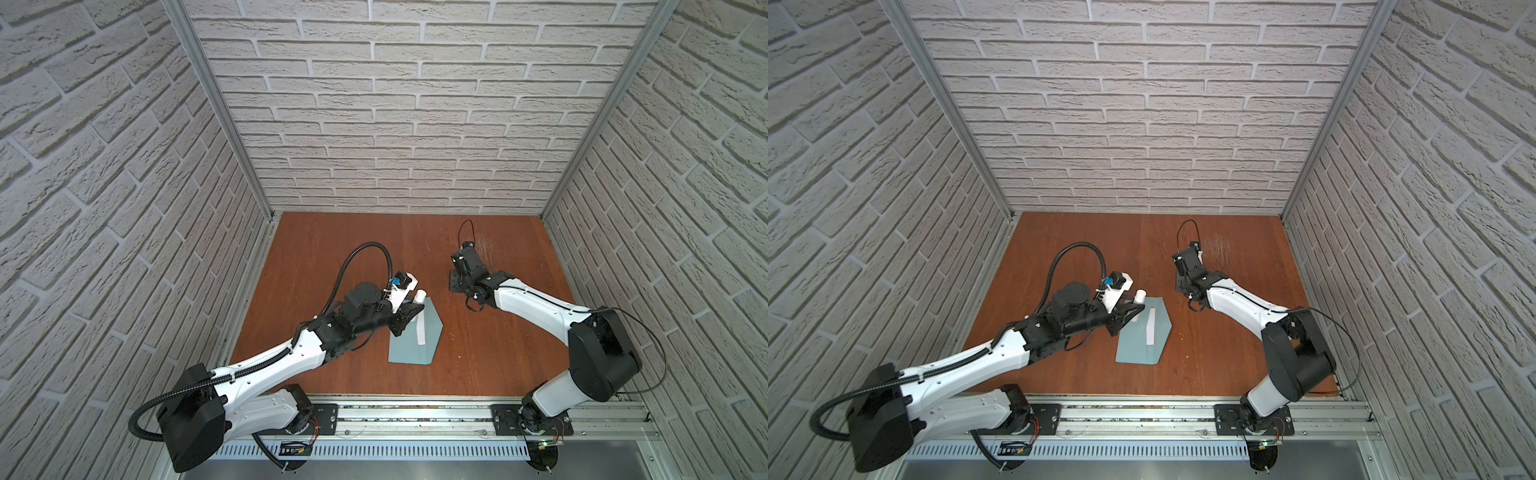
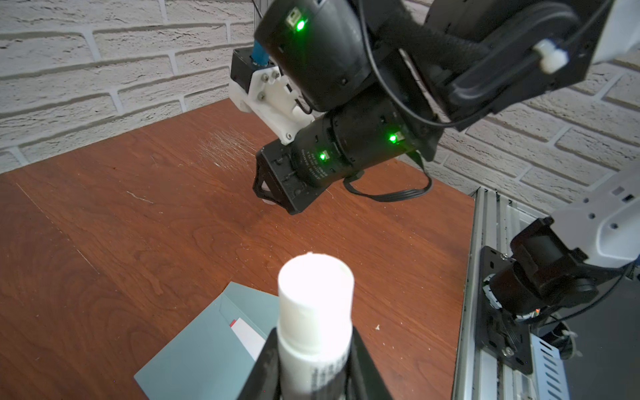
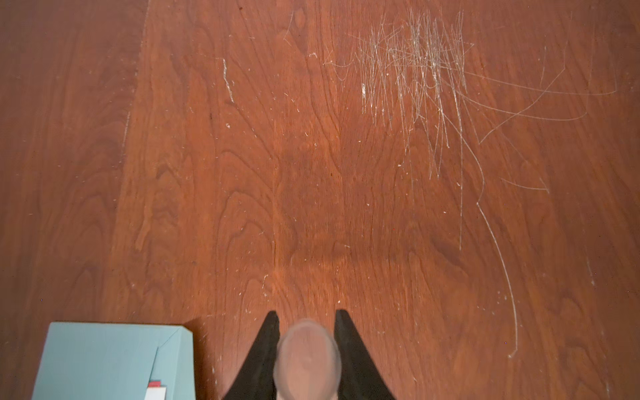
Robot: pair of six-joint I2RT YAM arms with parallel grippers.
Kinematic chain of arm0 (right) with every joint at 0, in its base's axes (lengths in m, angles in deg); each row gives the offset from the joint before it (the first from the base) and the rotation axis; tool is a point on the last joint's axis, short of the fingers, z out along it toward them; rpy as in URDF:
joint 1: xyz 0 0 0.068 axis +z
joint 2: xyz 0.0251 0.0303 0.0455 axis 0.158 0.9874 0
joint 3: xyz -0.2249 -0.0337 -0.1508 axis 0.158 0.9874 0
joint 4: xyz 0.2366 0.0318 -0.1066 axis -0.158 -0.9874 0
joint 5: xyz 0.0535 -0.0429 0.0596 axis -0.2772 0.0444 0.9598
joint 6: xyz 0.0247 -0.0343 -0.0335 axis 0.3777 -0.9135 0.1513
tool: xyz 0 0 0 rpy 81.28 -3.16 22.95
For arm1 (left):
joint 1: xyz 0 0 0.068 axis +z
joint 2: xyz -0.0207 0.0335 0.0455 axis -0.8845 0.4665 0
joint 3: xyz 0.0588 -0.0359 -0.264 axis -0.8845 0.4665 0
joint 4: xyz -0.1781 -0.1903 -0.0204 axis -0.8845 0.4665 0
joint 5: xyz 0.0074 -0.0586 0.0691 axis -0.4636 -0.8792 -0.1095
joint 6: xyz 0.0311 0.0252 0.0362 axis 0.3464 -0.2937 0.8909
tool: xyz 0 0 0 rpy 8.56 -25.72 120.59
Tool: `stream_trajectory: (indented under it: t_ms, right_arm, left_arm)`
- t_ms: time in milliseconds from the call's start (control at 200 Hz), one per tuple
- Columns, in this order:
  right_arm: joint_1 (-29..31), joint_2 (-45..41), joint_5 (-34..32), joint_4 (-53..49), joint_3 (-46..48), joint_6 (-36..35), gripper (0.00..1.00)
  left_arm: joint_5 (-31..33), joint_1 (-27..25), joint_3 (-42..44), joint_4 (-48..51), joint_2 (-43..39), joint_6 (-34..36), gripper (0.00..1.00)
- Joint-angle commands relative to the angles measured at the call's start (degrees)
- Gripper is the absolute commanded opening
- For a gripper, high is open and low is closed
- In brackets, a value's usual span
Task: Place the letter into the envelope and seal it
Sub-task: 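Pull the cap off the glue stick with the right gripper and set it down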
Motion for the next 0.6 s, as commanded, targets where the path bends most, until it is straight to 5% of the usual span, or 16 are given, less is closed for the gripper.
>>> stream_trajectory:
  t_ms: [0,595]
  right_arm:
    - [-1.01,2.74,-1.89,6.43,0.56,1.9,0.1]
    - [-1.63,11.83,-2.74,10.03,0.49,4.96,0.19]
  left_arm:
    - [-1.14,-0.33,0.24,-6.15,0.64,-0.11,0.0]
    - [-2.36,0.81,0.33,-8.57,3.96,0.85,0.0]
